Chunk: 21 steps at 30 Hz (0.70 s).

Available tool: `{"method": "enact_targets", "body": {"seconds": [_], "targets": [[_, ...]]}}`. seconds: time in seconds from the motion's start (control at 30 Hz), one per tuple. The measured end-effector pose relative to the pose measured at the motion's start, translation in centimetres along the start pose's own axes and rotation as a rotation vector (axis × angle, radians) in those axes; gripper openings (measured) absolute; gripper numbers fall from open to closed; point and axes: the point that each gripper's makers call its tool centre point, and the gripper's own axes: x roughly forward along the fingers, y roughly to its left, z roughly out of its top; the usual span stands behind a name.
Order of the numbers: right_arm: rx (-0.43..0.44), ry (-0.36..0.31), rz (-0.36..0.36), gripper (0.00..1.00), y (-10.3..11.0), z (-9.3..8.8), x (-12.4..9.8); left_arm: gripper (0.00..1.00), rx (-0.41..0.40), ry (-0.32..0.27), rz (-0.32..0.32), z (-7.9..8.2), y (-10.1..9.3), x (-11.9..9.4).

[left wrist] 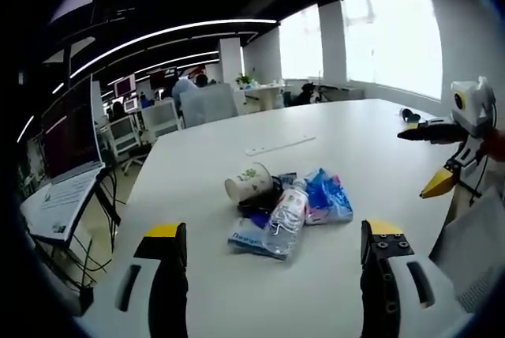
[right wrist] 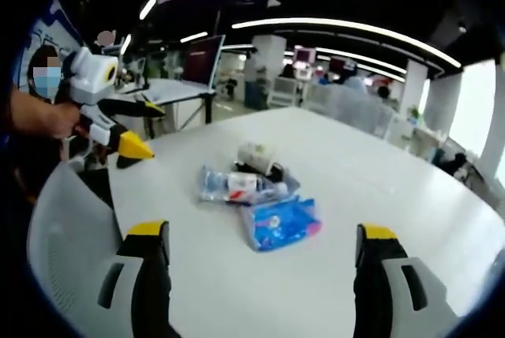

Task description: Arrange the tabletop items into an orderly group along one side of the table until the central work area is clear of visible clutter.

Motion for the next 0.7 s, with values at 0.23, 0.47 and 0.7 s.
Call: {"method": "enact_targets", "body": {"seconds": [0.23, 0.47, 0.7], "targets": [[-0.008, 0.005, -0.006, 0.95, -0.2, 1.0, 1.0, 0.91, 0.017, 0.001, -0.025, 0.0, 0.2, 0.6], [-0.029, 0.021, 0.002, 0.93, -0.2, 1.5, 1.9, 0.90, 0.018, -0.006, -0.040, 0.5, 0.7, 1.4], [-0.047, 0.034, -0.007, 0.91, -0.4, 2.0, 2.5, 0.90, 0.025, -0.005, -0.065, 0.4, 0.6, 2.1]]}}
